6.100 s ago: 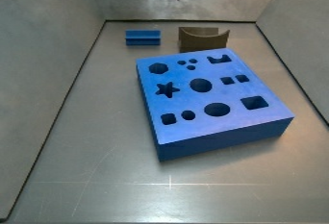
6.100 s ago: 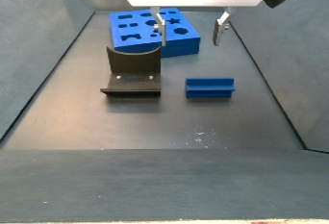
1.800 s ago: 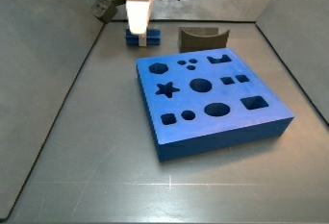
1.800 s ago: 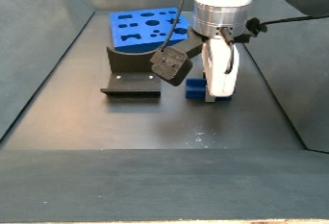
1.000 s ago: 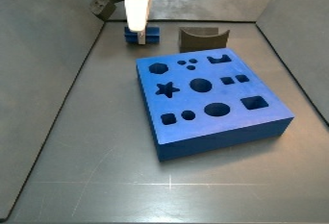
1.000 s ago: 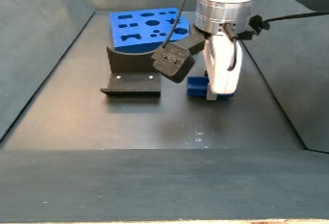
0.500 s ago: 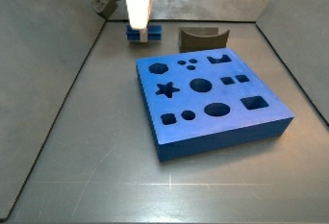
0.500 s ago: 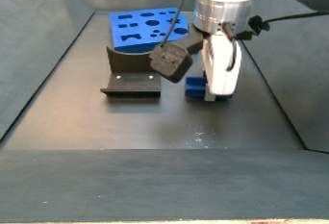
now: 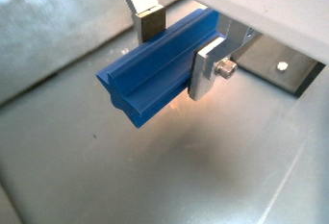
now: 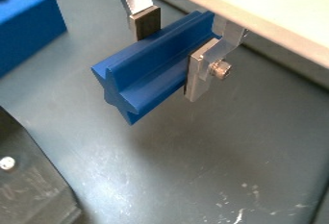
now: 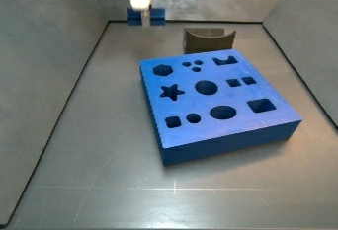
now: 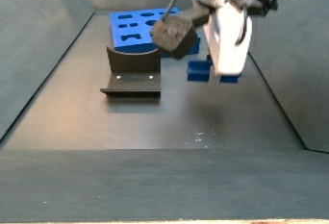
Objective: Pick up the star object. Move up. Place the star object on the fixture. Regrasp the star object. Move to above the board. Insert the star object.
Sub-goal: Place the star object on the fixture.
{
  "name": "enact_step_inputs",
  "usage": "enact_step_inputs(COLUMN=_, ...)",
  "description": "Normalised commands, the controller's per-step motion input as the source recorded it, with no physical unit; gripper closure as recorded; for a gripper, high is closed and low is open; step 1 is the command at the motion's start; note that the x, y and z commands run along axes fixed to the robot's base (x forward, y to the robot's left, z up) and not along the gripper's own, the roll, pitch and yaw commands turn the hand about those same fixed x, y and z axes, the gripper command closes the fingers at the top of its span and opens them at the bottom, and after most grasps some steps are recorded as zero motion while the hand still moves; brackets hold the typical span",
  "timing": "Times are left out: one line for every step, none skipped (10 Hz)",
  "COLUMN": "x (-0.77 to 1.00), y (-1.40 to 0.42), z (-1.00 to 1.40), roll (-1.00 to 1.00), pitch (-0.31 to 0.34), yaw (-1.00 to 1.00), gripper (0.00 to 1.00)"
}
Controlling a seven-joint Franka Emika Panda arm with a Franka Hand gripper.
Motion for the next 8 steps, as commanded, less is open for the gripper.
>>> enact_step_inputs(x=0.00, y=0.00, z=1.00, roll=0.00, pitch=0.000, yaw=0.00, gripper=1.00)
enact_step_inputs(x=0.00, y=0.00, z=1.00, roll=0.00, pitch=-0.007, yaw=0.00, gripper=1.00)
enact_step_inputs(x=-0.01, y=0.00, z=1.00, roll=0.00, pitch=0.012, yaw=0.00, gripper=1.00)
enact_step_inputs(x=-0.01, y=0.00, z=1.00, roll=0.00, pitch=0.024, yaw=-0.01, gripper=1.00)
enact_step_inputs(x=-0.02, y=0.00, z=1.00, roll=0.00, pitch=0.027, yaw=-0.01, gripper=1.00)
enact_step_inputs(x=-0.02, y=0.00, z=1.00, roll=0.00, pitch=0.036, yaw=-0.01, gripper=1.00)
enact_step_inputs(x=-0.02, y=0.00, z=0.88, roll=0.00, pitch=0.044, yaw=-0.02, gripper=1.00)
enact_step_inputs(x=-0.02, y=0.00, z=0.73, roll=0.00, pitch=0.051, yaw=-0.02, gripper=1.00)
